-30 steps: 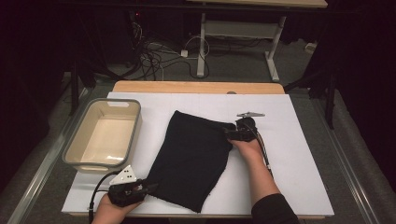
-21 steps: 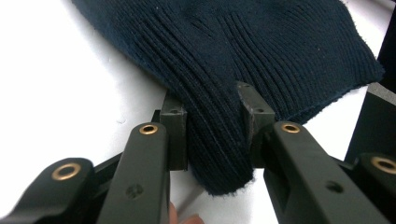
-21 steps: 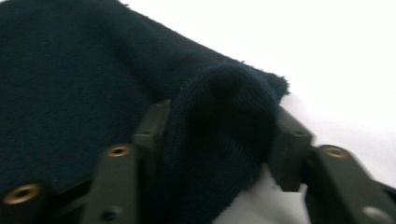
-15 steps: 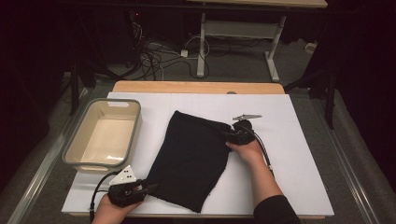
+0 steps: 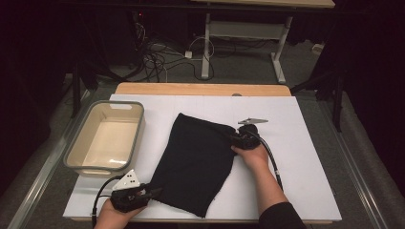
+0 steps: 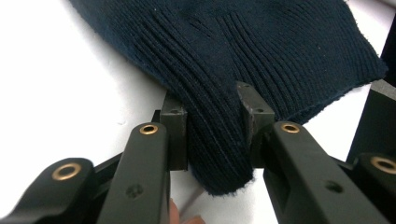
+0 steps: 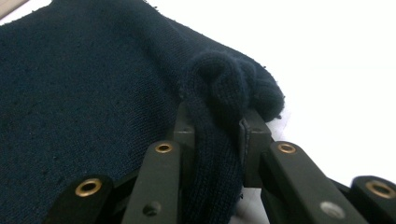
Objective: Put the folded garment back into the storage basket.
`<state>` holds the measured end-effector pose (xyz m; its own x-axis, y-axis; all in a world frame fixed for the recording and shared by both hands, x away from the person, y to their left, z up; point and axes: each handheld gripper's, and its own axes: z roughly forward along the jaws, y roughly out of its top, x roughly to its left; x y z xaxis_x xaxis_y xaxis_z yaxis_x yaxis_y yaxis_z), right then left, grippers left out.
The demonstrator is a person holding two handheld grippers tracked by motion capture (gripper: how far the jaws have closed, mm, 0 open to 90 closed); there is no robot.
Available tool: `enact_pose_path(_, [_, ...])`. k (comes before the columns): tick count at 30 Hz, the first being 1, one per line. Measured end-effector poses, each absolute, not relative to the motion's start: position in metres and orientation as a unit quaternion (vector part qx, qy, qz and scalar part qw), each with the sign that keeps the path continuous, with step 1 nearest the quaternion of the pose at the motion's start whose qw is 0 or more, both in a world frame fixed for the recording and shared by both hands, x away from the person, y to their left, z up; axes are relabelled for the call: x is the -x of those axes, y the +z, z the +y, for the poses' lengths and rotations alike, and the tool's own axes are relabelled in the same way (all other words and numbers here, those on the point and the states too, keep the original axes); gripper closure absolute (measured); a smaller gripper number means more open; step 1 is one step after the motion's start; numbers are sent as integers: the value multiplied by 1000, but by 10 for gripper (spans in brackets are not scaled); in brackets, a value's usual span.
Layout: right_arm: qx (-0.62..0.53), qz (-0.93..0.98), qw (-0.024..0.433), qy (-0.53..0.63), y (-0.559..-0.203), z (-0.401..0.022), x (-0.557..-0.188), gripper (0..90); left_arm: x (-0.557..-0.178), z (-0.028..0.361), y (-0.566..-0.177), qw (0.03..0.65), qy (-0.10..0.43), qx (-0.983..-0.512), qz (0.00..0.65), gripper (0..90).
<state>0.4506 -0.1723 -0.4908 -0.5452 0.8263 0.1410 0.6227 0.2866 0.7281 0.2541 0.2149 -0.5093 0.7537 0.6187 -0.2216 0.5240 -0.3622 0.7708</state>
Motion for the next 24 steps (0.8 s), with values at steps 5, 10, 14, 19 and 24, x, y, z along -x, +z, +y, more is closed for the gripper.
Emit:
enact_pose_path(5, [-461, 789, 130, 385, -491, -172, -451, 746, -254, 214, -508, 442, 55, -825, 347, 673])
enact_pose_path(10, [-454, 792, 140, 385, -491, -171, -449, 786, -254, 212, -505, 429, 52, -829, 354, 675])
enact_pose_path(14, [-445, 793, 164, 382, -489, -168, -445, 803, -256, 206, -496, 397, 54, -844, 357, 678])
enact_pose_path(19, [-434, 786, 198, 393, -483, -168, -438, 806, -260, 196, -483, 344, 51, -867, 358, 681])
enact_pose_path(24, [-417, 776, 230, 414, -464, -166, -430, 806, -270, 184, -467, 282, 40, -893, 348, 679])
